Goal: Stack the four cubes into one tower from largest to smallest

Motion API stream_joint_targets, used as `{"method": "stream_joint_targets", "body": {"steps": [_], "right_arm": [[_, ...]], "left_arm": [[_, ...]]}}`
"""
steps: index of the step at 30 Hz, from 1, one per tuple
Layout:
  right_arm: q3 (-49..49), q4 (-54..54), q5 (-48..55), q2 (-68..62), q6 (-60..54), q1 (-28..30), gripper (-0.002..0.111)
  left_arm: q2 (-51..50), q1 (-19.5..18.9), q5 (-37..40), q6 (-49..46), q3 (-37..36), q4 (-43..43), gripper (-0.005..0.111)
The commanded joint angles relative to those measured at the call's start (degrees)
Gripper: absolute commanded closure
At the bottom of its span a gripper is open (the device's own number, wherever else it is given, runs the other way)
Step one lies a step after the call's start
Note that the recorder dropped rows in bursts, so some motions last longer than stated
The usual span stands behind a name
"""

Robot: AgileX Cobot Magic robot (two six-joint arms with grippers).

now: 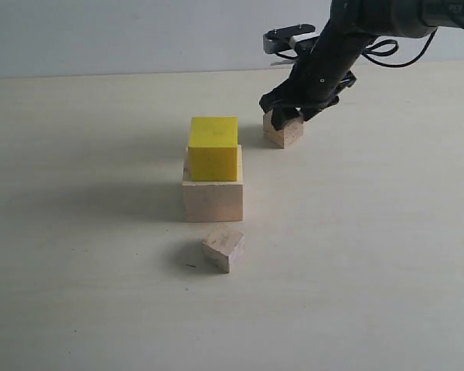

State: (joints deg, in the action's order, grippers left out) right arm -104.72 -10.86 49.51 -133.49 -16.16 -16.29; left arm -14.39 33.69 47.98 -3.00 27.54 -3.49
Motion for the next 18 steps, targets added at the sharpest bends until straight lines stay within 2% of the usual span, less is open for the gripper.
{"method": "stream_joint_targets", "body": {"steps": [1,7,11,18], "right_arm": [[1.41,6.60,8.16,-0.88,4.97,0.30,0.108],[8.79,6.37,4.35,4.70,10.25,0.30,0.108],[16.47,3.03,1.96,9.98,10.72,0.30,0.108],[30.10,-1.12,-1.76,17.72,18.34,0.30,0.108]], "left_arm": [[0.44,0.34,-0.65,-0.18,-0.37,-0.07,0.107],[0.44,0.34,-0.65,-0.18,-0.37,-0.07,0.107],[0.44,0.34,-0.65,-0.30,-0.37,-0.07,0.107],[0.44,0.34,-0.65,-0.31,-0.37,-0.21,0.107]]}}
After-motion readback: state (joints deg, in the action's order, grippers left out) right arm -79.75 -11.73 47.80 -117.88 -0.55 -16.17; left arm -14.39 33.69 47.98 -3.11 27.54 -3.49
